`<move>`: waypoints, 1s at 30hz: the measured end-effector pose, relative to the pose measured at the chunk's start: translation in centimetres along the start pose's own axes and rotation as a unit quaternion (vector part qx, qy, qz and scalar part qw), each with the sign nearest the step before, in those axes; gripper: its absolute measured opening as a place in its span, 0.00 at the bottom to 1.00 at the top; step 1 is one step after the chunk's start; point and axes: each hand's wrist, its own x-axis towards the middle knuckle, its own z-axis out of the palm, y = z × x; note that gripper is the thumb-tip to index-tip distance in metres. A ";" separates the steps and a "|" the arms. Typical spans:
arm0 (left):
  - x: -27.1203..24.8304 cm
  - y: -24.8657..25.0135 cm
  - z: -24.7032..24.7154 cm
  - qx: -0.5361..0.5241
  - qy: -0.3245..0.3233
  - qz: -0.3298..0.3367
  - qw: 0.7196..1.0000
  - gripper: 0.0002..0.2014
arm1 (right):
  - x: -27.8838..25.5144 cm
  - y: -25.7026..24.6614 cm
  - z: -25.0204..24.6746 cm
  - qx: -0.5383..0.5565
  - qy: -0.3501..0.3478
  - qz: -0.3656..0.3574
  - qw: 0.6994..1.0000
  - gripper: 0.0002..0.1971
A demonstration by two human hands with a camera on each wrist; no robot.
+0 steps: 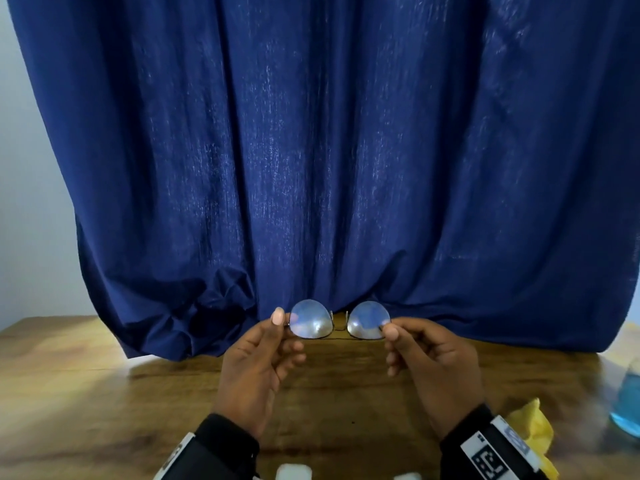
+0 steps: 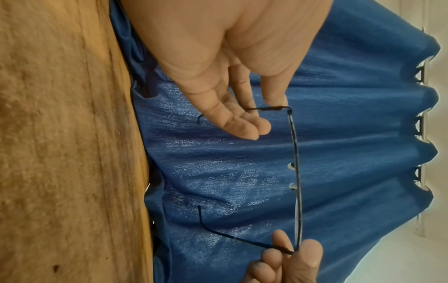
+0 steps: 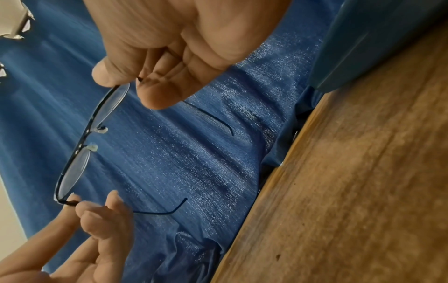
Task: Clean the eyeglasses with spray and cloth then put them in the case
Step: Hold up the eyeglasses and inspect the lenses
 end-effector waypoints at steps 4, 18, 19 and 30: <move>0.1 -0.2 -0.4 -0.003 -0.011 -0.008 1.000 0.11 | 0.2 0.4 -0.1 0.009 0.011 -0.009 1.000 0.09; 0.1 0.6 -0.9 0.152 -0.007 0.124 0.981 0.13 | 1.0 2.1 -0.6 -0.030 0.050 -0.024 0.998 0.11; 0.0 0.8 -0.8 0.169 -0.011 0.138 0.976 0.11 | 1.0 2.1 -0.7 -0.032 0.048 -0.030 0.998 0.10; -0.5 1.1 -0.2 0.191 0.003 0.169 0.967 0.09 | 1.0 1.6 -0.7 -0.010 0.043 -0.027 0.999 0.07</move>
